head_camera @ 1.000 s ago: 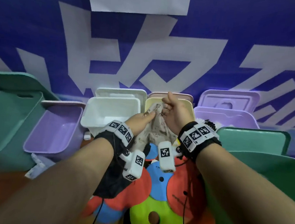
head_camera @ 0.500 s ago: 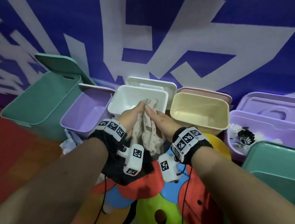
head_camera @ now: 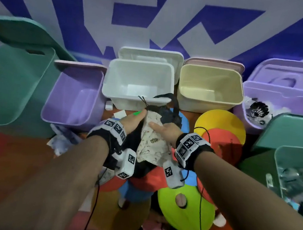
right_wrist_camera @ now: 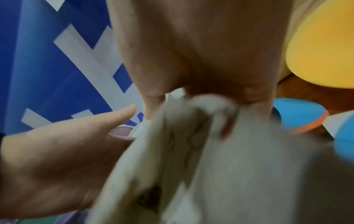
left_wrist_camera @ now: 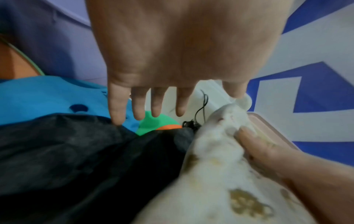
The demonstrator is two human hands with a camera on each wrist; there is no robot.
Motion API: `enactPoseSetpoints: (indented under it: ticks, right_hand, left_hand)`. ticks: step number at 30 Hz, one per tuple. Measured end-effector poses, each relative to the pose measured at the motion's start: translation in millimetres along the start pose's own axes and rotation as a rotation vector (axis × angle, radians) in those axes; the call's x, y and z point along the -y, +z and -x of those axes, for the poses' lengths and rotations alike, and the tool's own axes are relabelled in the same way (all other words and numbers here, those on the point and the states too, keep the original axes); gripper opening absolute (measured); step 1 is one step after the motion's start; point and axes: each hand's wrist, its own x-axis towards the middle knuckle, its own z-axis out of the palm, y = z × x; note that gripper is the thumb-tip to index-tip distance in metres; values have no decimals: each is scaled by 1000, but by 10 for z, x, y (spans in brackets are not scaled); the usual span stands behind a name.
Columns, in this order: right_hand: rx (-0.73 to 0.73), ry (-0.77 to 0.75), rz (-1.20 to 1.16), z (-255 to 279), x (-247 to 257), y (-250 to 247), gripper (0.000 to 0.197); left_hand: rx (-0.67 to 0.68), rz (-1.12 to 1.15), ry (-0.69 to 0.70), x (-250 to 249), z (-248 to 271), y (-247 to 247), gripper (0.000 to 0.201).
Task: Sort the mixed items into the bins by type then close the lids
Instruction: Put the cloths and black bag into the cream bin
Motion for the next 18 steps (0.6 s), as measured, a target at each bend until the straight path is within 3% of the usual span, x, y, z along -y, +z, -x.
enactPoseSetpoints:
  ticks: [1, 4, 7, 12, 18]
  right_hand:
    - [-16, 32, -4, -29, -28, 85, 50]
    - [-24, 101, 98, -130, -93, 276, 59]
    - [-60, 164, 167, -206, -108, 402, 79]
    - [-178, 260, 262, -210, -103, 589, 90]
    - [-183, 271, 196, -223, -104, 750, 91]
  left_hand:
    - [34, -14, 32, 78, -41, -5, 63]
    - [59, -93, 29, 244, -97, -20, 79]
    - [-8, -236, -38, 330, -119, -79, 60]
    - [-26, -360, -187, 508, -125, -165, 86]
    - [-2, -298, -158, 649, -143, -157, 92]
